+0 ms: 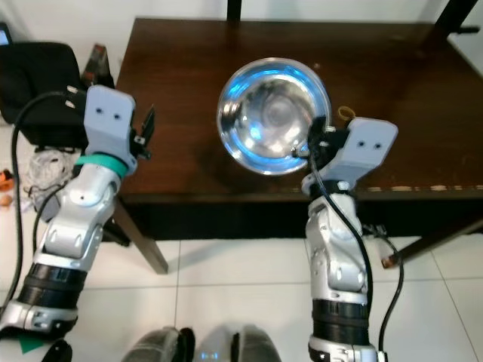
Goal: Setting the table
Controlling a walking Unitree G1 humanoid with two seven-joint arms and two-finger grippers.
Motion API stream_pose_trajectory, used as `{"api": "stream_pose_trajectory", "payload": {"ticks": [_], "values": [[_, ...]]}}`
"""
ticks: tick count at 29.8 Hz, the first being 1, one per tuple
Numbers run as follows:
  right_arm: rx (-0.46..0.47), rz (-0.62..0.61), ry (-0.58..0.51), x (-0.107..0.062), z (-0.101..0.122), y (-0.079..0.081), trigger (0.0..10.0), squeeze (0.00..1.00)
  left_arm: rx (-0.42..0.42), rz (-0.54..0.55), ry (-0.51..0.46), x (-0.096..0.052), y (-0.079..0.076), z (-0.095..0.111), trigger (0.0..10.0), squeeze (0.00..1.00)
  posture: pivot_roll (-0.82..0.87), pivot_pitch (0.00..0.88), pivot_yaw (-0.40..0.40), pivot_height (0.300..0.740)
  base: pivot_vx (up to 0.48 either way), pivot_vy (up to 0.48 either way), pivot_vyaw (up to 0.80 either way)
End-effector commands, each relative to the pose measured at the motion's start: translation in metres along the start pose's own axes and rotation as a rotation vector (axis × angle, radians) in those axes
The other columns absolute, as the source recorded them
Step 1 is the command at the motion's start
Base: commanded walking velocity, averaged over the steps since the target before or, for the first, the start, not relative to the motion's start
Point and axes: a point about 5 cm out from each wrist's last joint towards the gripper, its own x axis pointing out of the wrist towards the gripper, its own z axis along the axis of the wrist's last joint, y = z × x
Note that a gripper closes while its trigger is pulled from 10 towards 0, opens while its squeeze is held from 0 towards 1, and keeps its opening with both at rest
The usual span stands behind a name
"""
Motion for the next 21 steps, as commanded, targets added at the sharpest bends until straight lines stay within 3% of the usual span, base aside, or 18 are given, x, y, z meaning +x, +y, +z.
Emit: {"api": "stream_pose_trajectory", "payload": {"ticks": [1, 12, 21], "values": [[-0.007, -0.016, -0.028, 0.0, 0.005, -0.004, 10.0, 0.0, -0.002, -0.012, 0.011, -0.001, -0.004, -0.003, 10.0, 0.0, -0.01, 0.023, 0.08, 0.74, 0.472, 0.0, 0.0], [-0.007, -0.024, -0.028, 0.0, 0.005, -0.005, 10.0, 0.0, -0.009, -0.026, 0.014, 0.0, -0.007, -0.003, 10.0, 0.0, -0.02, 0.026, 0.083, 0.74, 0.387, 0.0, 0.0], [-0.008, -0.027, -0.029, 0.0, 0.005, -0.005, 10.0, 0.0, -0.007, -0.087, 0.002, -0.002, -0.016, -0.001, 10.0, 0.0, -0.02, 0.027, 0.083, 0.74, 0.0, 0.0, 0.0]]}}
